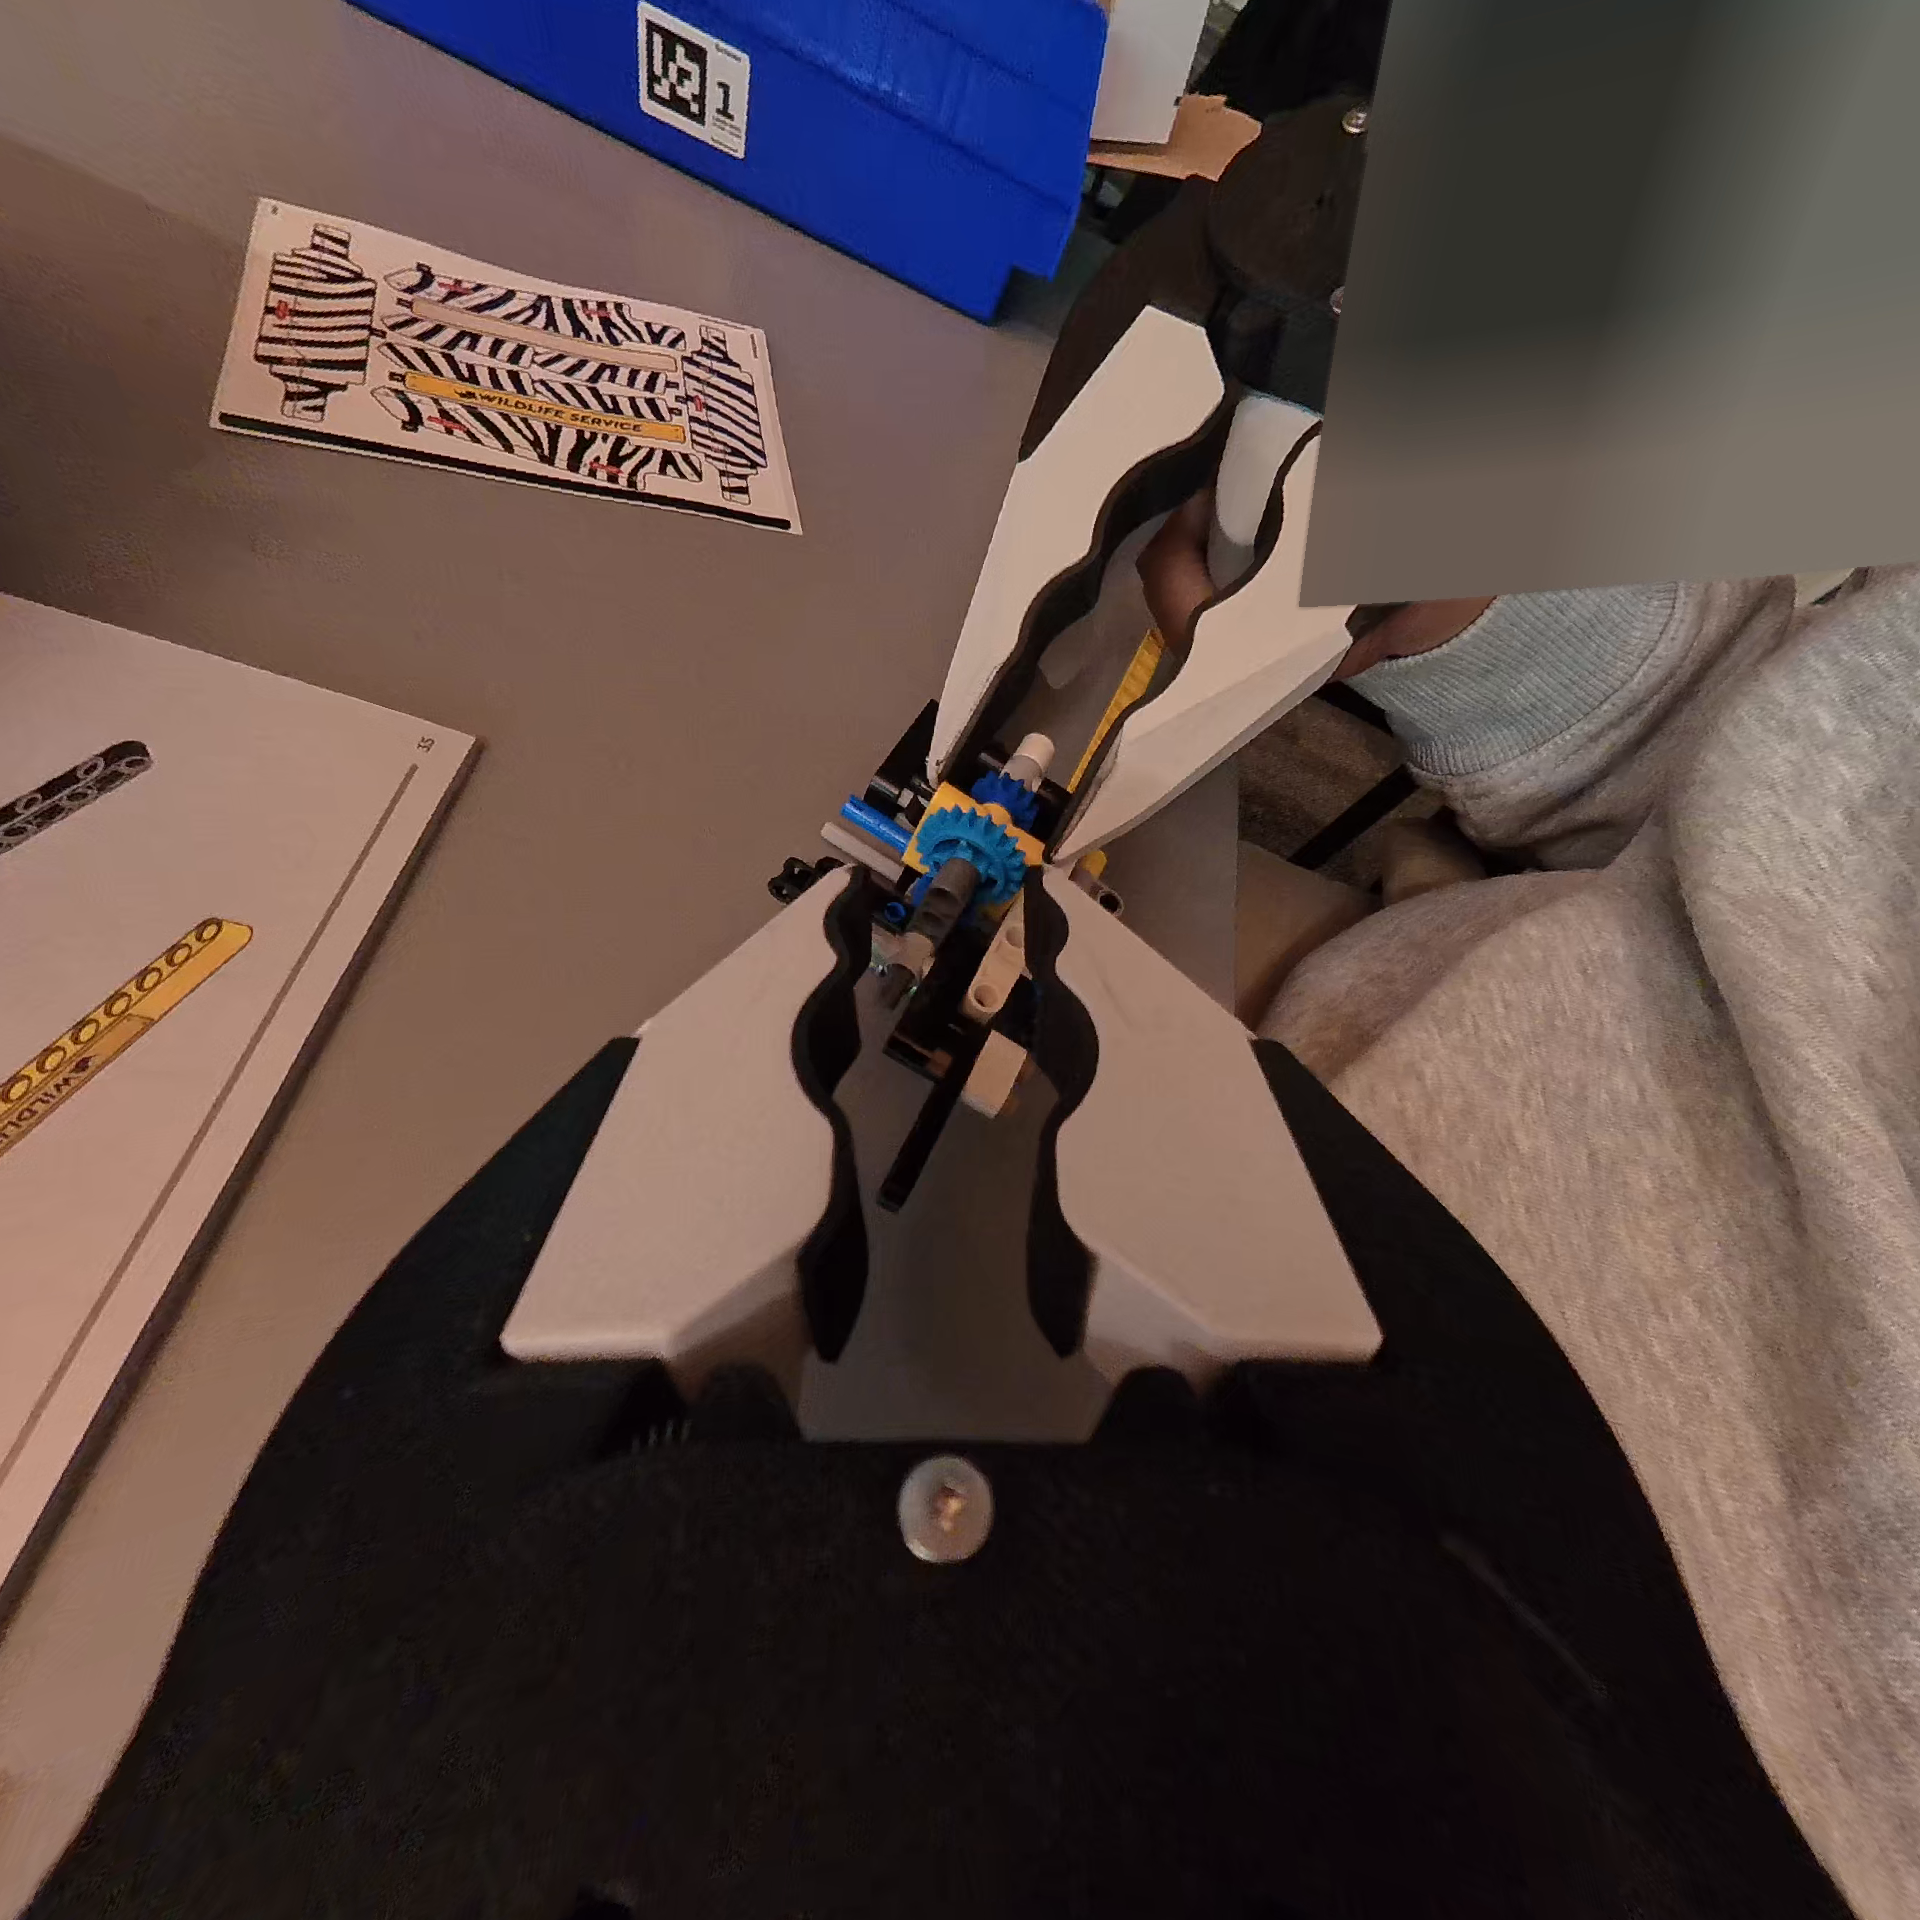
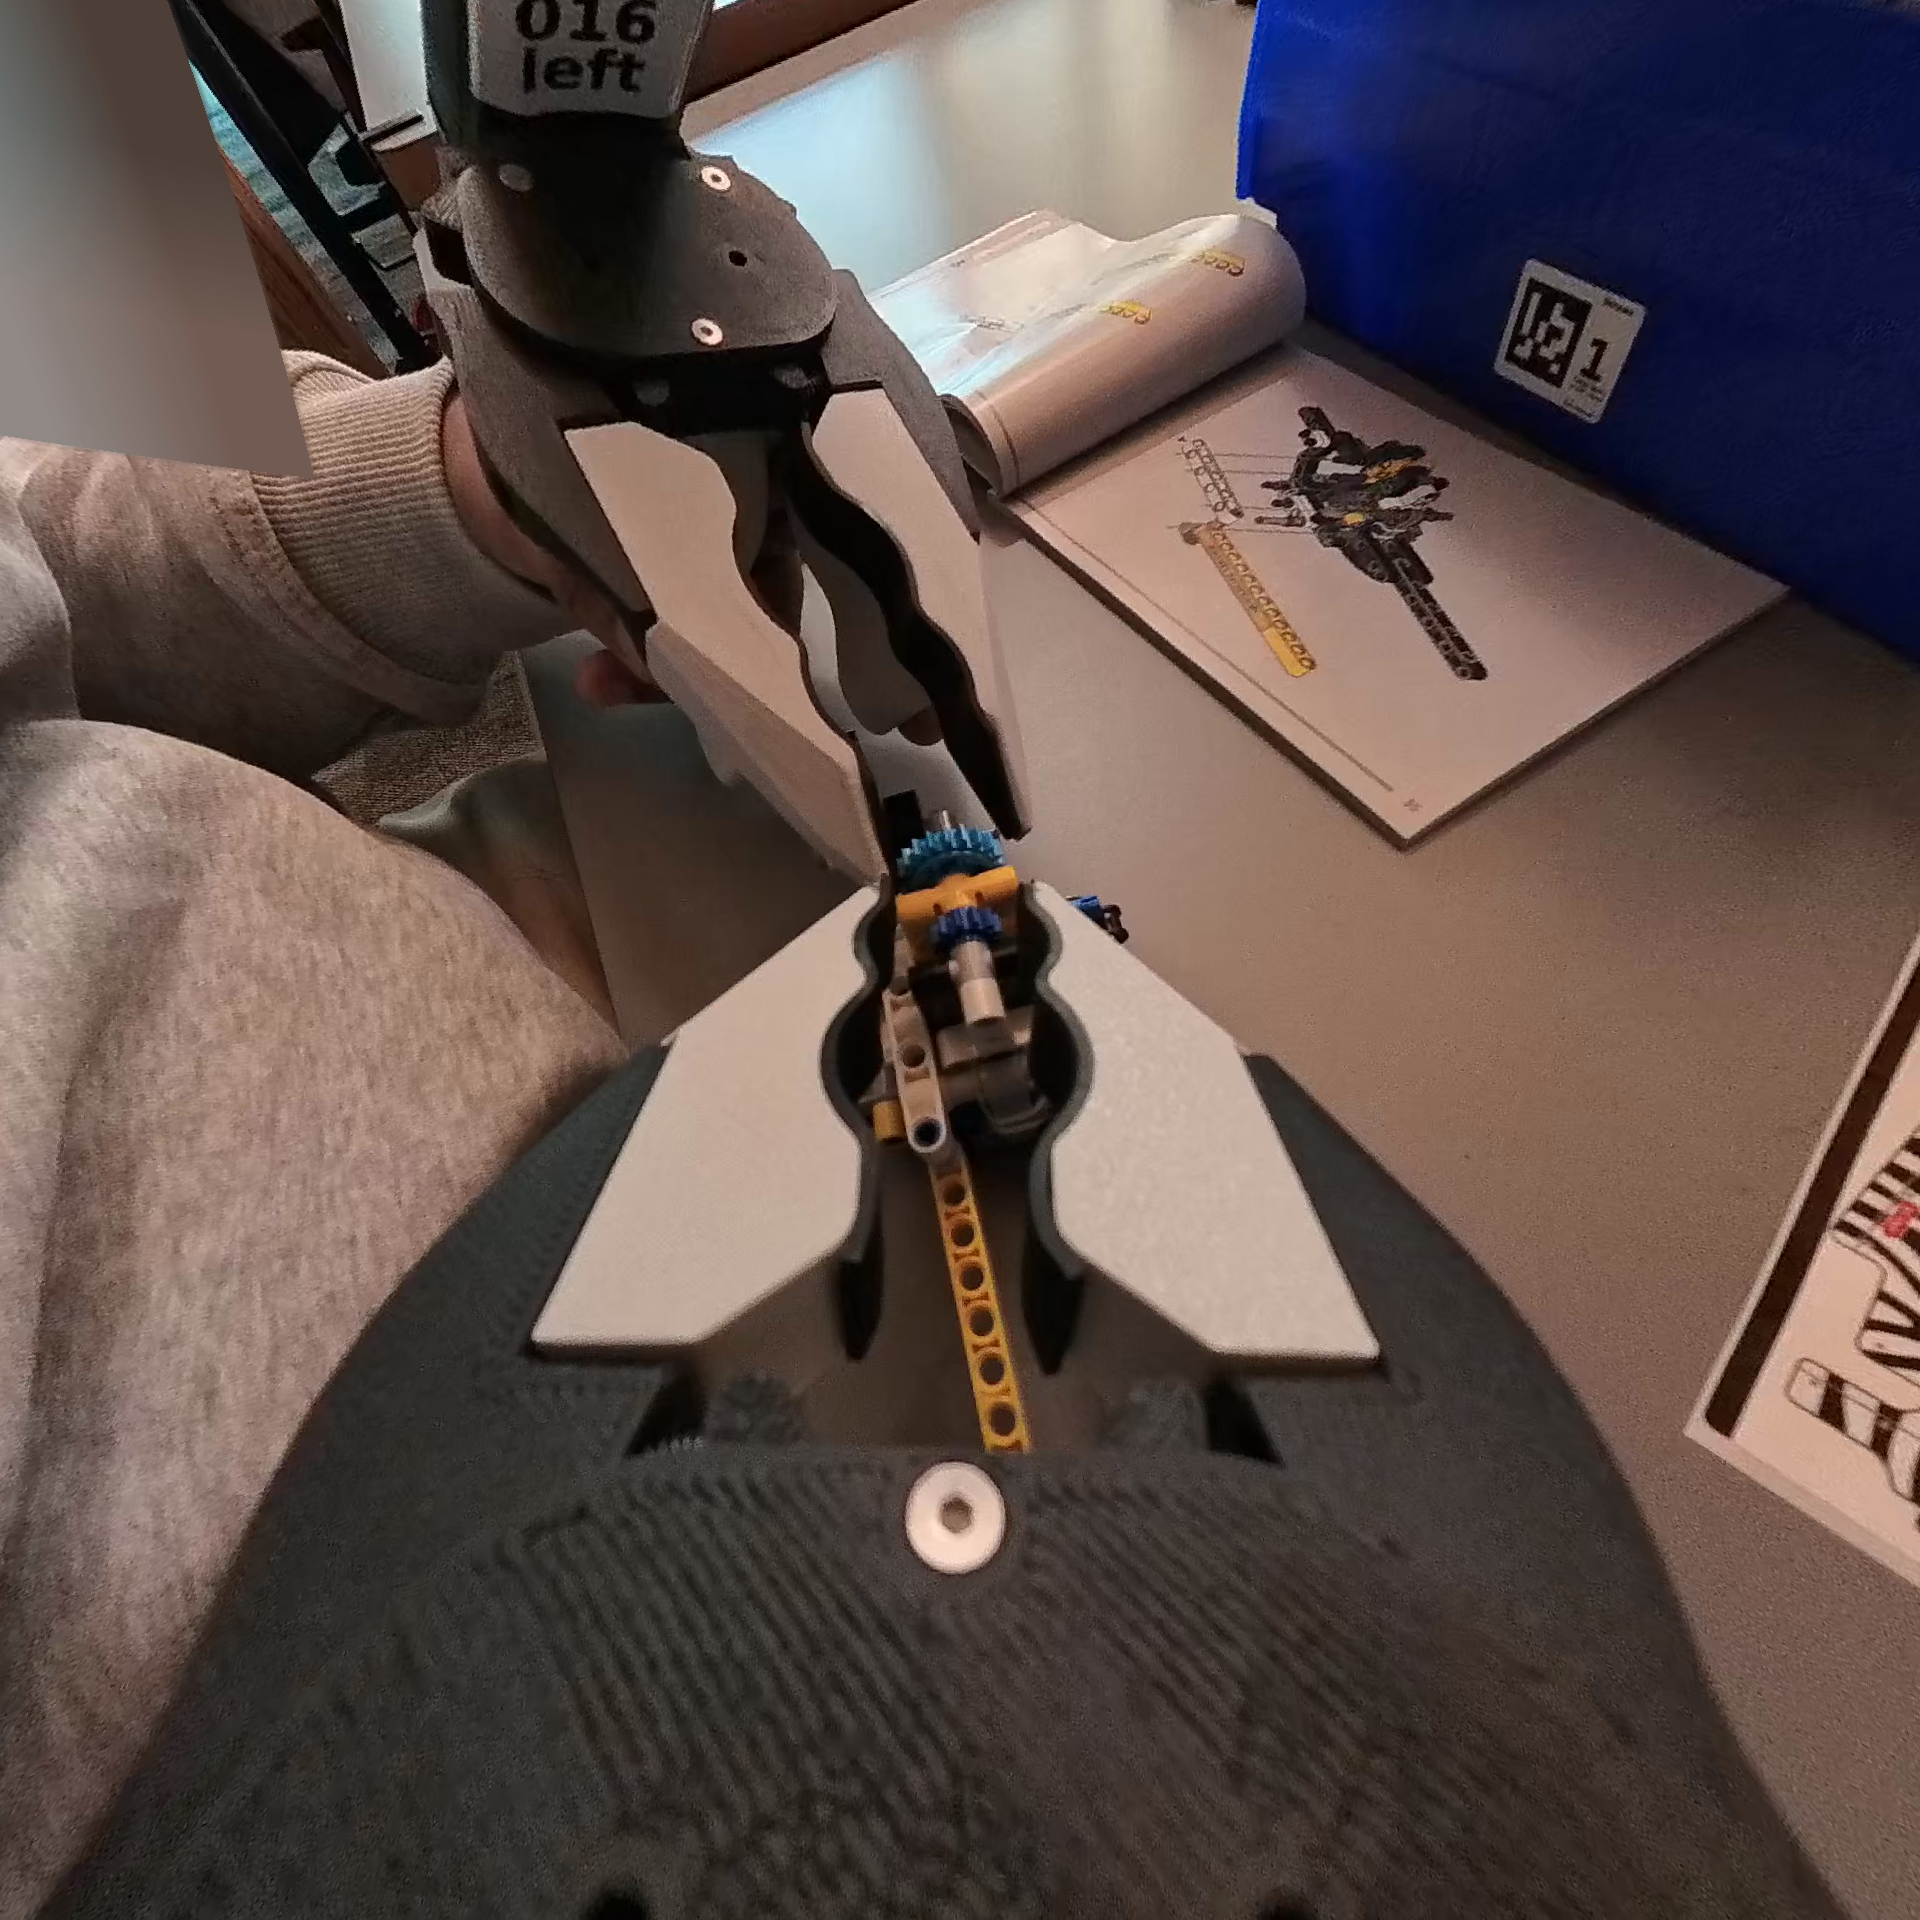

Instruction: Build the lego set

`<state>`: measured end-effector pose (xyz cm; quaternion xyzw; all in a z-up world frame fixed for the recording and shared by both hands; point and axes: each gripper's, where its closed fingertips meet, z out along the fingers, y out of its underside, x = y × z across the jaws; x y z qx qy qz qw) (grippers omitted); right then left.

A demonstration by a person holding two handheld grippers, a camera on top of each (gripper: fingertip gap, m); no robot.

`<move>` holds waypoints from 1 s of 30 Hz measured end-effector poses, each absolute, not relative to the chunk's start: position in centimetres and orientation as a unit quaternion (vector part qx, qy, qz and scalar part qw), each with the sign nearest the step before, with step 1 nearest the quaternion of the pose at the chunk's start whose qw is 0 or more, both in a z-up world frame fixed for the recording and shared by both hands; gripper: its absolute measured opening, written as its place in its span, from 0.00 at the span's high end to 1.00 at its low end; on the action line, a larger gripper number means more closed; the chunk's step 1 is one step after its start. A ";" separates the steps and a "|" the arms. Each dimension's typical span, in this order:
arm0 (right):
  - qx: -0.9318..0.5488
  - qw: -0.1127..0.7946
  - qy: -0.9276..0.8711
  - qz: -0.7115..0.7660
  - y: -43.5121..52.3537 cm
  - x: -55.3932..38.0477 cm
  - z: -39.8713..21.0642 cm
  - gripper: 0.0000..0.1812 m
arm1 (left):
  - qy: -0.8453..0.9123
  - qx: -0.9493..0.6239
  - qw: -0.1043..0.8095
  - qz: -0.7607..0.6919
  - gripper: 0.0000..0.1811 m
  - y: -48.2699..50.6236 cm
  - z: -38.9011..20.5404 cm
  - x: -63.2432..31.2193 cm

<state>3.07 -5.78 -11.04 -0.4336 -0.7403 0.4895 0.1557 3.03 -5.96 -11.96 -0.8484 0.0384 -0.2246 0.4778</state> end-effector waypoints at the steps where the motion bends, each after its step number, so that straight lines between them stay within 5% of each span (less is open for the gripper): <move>1: -0.434 0.156 -0.740 0.490 -5.8 3.1 -11.0 0.88 | 0.038 -0.849 0.478 -0.225 0.84 -6.0 -12.0 3.0; 5: -0.433 0.156 -0.740 0.491 -5.8 3.1 -11.0 0.88 | 0.038 -0.845 0.483 -0.228 0.84 -6.0 -11.7 3.1; 8: -0.433 0.157 -0.738 0.493 -5.8 3.1 -10.9 0.88 | 0.050 -0.829 0.498 -0.248 0.74 -6.4 -10.7 3.5; 17: -0.441 0.204 -0.648 0.586 0.1 5.4 -6.3 0.72 | 0.071 -0.847 0.495 -0.179 0.61 -6.7 -10.8 3.6; 30: -0.405 0.199 -0.798 0.399 -2.0 6.4 -13.5 0.62 | 0.081 -0.866 0.486 -0.080 0.62 -6.9 -12.8 3.5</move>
